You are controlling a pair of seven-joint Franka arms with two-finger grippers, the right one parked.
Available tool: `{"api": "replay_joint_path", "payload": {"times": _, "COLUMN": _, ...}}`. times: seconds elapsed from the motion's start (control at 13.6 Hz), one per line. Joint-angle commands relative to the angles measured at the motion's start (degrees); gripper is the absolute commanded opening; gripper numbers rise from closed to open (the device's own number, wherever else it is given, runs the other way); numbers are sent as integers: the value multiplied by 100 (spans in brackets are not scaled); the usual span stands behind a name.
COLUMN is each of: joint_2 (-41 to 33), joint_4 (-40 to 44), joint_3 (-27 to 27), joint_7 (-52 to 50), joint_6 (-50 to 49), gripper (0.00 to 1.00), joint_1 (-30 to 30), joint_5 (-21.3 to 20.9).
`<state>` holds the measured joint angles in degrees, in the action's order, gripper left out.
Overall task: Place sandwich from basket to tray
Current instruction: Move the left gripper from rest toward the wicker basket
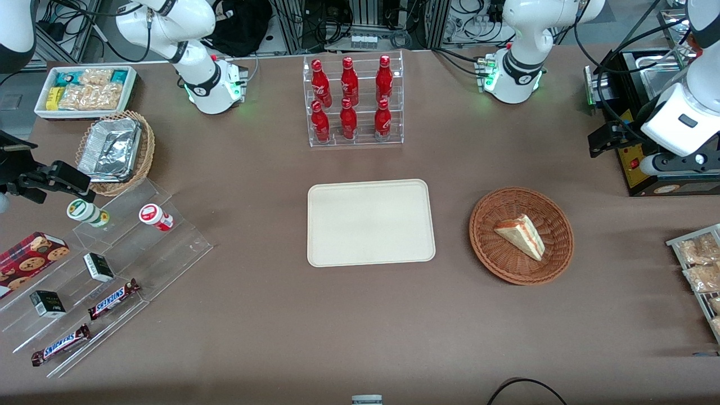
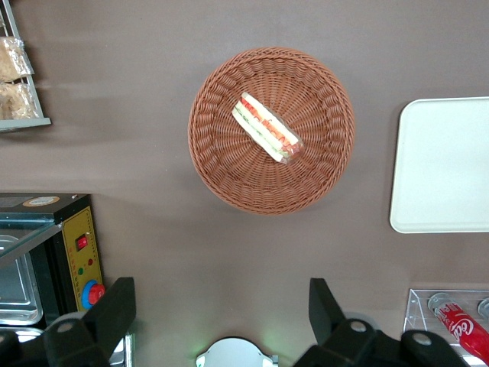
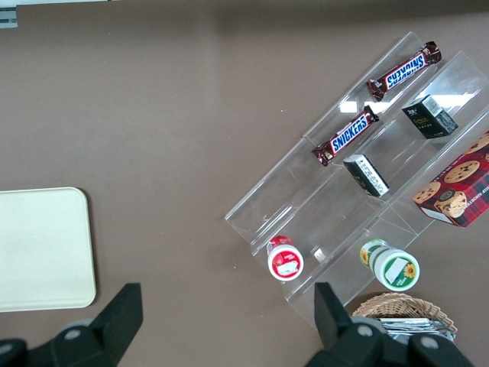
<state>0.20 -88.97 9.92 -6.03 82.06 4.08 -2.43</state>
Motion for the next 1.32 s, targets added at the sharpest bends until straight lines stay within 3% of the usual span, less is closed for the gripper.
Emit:
{"api": "replay_joint_path", "payload": {"times": 0.0, "joint_2": -73, "joint_4": -77, "joint_3": -69, "joint_7": -82, "joint_6": 117, "gripper": 100, "joint_1": -48, "joint_5": 59}}
{"api": "replay_joint_path", "payload": {"times": 0.44, "joint_2": 322, "joint_4": -67, "joint_3": -69, "joint_7": -126, "joint_6": 310, "gripper": 100, "joint_1": -12, "joint_5": -29}}
{"api": "replay_joint_path", "payload": {"times": 0.74, "joint_2": 209, "joint_4": -1321, "joint_3": -78, "joint_7": -661, "joint_6": 1696, "gripper": 100, "joint_1": -12, "joint_5": -38}}
{"api": "replay_joint_path", "payload": {"times": 1.25, "joint_2": 103, "joint_4": -2861, "joint_3": -52, "joint_7": -3673, "joint_6": 3631, "gripper": 100, "joint_1": -30, "joint_5": 50}}
